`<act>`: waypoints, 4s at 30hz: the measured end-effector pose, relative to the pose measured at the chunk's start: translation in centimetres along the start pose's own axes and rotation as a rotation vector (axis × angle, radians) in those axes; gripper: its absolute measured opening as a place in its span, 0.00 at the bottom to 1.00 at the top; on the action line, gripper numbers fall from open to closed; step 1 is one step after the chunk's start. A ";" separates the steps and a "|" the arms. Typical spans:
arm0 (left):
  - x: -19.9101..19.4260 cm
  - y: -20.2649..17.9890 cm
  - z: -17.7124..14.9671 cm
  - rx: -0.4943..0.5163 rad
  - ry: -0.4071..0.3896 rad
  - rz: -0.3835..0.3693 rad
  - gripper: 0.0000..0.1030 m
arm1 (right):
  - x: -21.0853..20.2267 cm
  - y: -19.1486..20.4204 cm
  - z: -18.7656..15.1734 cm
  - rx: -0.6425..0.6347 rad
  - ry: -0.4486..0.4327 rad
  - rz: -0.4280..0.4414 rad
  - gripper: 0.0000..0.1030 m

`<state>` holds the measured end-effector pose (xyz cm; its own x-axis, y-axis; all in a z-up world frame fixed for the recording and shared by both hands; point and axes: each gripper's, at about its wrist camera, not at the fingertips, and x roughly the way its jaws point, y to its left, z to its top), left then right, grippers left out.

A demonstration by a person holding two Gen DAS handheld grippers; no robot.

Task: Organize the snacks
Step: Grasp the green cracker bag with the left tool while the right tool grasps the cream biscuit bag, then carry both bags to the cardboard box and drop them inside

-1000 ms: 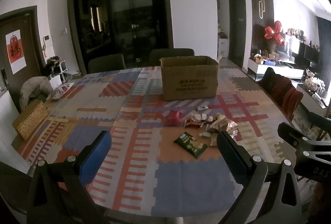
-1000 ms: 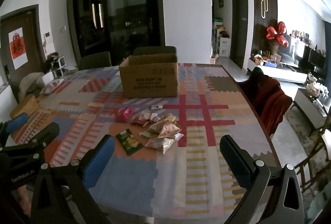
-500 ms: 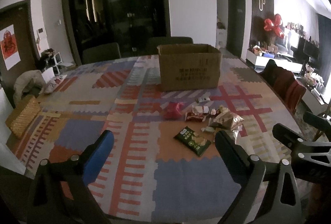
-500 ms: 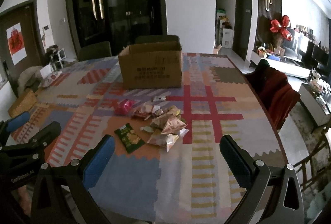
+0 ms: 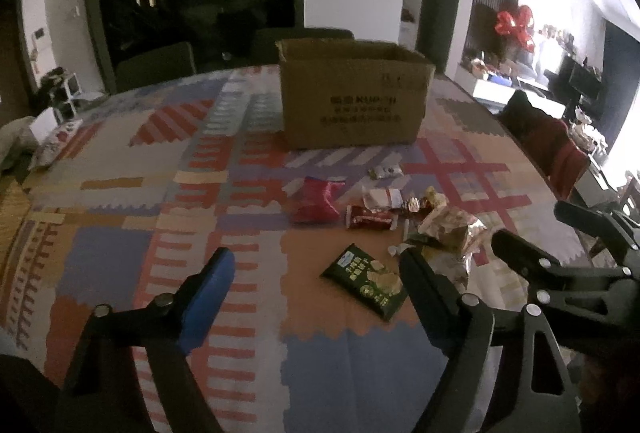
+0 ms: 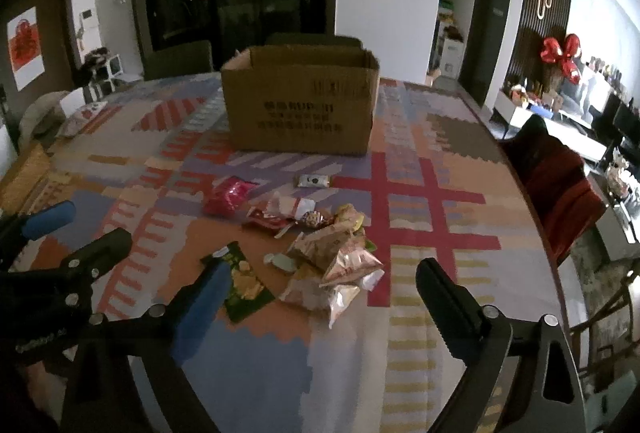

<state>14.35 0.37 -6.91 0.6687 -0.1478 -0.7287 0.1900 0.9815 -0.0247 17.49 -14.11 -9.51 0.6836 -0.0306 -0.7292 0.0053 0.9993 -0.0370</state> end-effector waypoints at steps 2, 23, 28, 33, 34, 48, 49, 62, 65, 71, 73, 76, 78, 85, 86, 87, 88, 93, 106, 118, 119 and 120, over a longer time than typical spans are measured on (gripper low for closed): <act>1.0 0.0 0.2 -0.012 0.026 -0.013 0.79 | 1.1 -0.1 0.3 0.006 0.025 -0.002 0.89; 8.6 -4.3 -0.4 -0.286 0.218 0.161 0.68 | 10.9 -4.0 2.3 -0.170 0.194 0.236 0.75; 10.3 -4.7 -1.2 -0.334 0.246 0.191 0.64 | 12.6 -4.0 2.0 -0.185 0.228 0.290 0.70; 11.6 -5.3 -1.3 -0.350 0.270 0.209 0.64 | 13.7 -4.4 1.7 -0.196 0.262 0.322 0.65; 11.8 -5.4 -1.4 -0.351 0.273 0.219 0.64 | 13.9 -4.5 1.6 -0.194 0.268 0.328 0.64; 14.5 -5.6 -2.0 -0.382 0.353 0.231 0.55 | 15.4 -4.2 1.0 -0.215 0.307 0.382 0.53; 14.6 -5.5 -2.0 -0.389 0.356 0.226 0.52 | 15.3 -4.1 1.0 -0.219 0.304 0.378 0.53; 13.2 -4.7 -1.8 -0.334 0.334 0.177 0.44 | 13.8 -4.1 0.9 -0.204 0.269 0.322 0.51; 12.3 -4.6 -1.2 -0.311 0.319 0.155 0.44 | 12.9 -4.1 1.2 -0.191 0.251 0.310 0.51; 10.4 -4.2 0.9 -0.247 0.258 0.125 0.44 | 11.3 -4.1 2.3 -0.167 0.207 0.283 0.51; 9.8 -4.0 1.9 -0.214 0.239 0.101 0.44 | 10.8 -4.1 2.8 -0.159 0.189 0.272 0.51; 9.0 -3.6 3.1 -0.178 0.209 0.074 0.44 | 9.9 -4.1 3.7 -0.139 0.162 0.260 0.51; 8.4 -3.6 4.3 -0.147 0.184 0.064 0.44 | 9.4 -4.1 4.5 -0.130 0.146 0.251 0.50; 6.4 -3.3 9.0 -0.054 0.074 0.039 0.44 | 8.1 -4.0 7.8 -0.075 0.086 0.267 0.50; 6.3 -3.2 9.7 -0.044 0.063 0.034 0.44 | 7.9 -4.1 8.3 -0.068 0.078 0.269 0.50; 6.3 -3.1 10.3 -0.038 0.054 0.031 0.44 | 7.9 -4.1 8.8 -0.062 0.068 0.268 0.50; 6.2 -3.0 10.9 -0.030 0.043 0.025 0.44 | 7.7 -4.0 9.4 -0.056 0.057 0.264 0.51; 6.1 -2.6 13.9 0.007 -0.003 0.015 0.44 | 7.6 -4.0 12.4 -0.038 0.000 0.253 0.51; 7.9 -1.4 23.5 0.080 -0.069 -0.025 0.45 | 9.8 -4.2 21.4 0.024 -0.068 0.253 0.51; 14.5 -0.5 28.9 0.100 0.072 -0.146 0.45 | 14.7 -3.6 27.0 0.010 -0.007 0.220 0.51; 15.2 -0.4 29.0 0.097 0.091 -0.141 0.45 | 15.5 -3.7 27.2 0.016 0.013 0.215 0.51; 15.8 -0.2 29.1 0.087 0.101 -0.141 0.45 | 15.9 -3.7 27.3 0.021 0.022 0.211 0.51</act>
<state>45.81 -5.71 1.54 0.5565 -0.2660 -0.7872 0.3412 0.9370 -0.0754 48.24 -17.69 -2.36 0.6551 0.1788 -0.7341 -0.1208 0.9839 0.1319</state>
